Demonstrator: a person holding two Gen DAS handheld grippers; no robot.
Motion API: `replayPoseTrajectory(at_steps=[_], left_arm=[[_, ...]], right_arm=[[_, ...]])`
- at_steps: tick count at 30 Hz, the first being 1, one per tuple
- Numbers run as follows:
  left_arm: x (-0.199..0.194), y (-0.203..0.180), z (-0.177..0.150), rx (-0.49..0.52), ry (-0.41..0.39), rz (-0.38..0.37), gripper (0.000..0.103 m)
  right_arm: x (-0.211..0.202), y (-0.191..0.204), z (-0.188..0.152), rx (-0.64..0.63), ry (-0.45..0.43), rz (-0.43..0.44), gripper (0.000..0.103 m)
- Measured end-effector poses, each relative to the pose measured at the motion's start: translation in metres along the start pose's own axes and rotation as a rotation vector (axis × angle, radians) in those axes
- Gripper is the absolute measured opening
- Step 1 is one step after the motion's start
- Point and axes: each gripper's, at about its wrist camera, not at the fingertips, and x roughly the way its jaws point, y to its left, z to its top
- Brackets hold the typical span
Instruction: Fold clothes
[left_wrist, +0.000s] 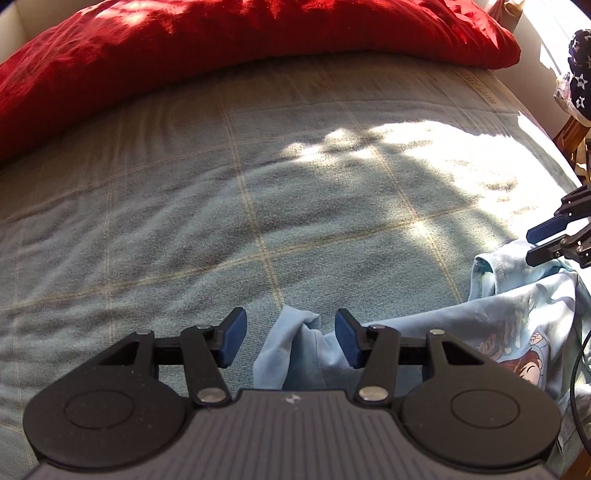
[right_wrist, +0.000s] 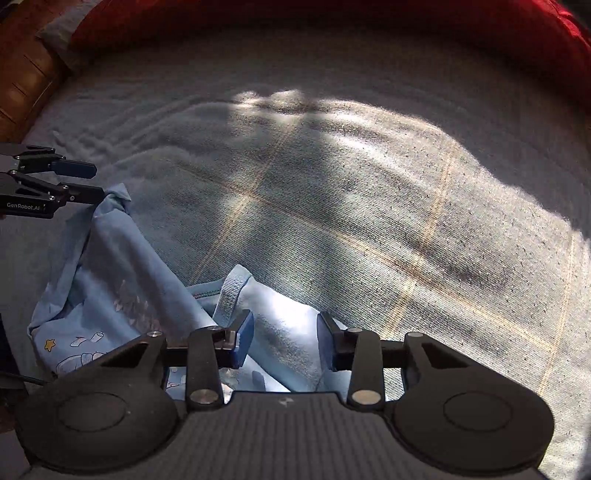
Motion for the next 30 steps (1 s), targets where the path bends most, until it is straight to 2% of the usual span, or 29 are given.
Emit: replayPoseTrajectory(at_steps=[7,10,11,12,14,15,18,24,30], left_arm=[[0.025,0.012,-0.003,0.002,0.090,-0.032,0.051],[0.031,0.016,-0.009,-0.012,0.113,-0.056,0.051],[0.033,0.017,-0.011,-0.019,0.117,-0.058,0.044],[0.034,0.017,-0.013,-0.026,0.122,-0.061,0.030],[0.031,0.014,-0.017,-0.027,0.111,-0.076,0.013],[0.029,0.013,-0.019,-0.027,0.106,-0.084,0.011],[0.013,0.008,-0.017,-0.016,0.065,-0.077,0.005],[-0.021,0.013,0.002,-0.014,-0.033,-0.067,0.004],[-0.037,0.020,0.023,-0.007,-0.104,-0.034,0.004]], right_arm=[[0.024,0.009,0.016,-0.171,0.046,0.049,0.046],[0.032,0.011,0.015,-0.190,0.076,0.066,0.047],[0.035,0.011,0.015,-0.197,0.086,0.071,0.046],[0.038,0.012,0.015,-0.203,0.096,0.077,0.044],[0.035,0.015,0.012,-0.204,0.102,0.089,0.023],[0.033,0.014,0.011,-0.182,0.101,0.083,0.004],[0.024,0.010,0.011,-0.132,0.081,0.085,0.003],[-0.006,0.006,0.021,-0.095,-0.011,0.020,0.002],[-0.028,-0.007,0.038,-0.071,-0.088,-0.068,0.002]])
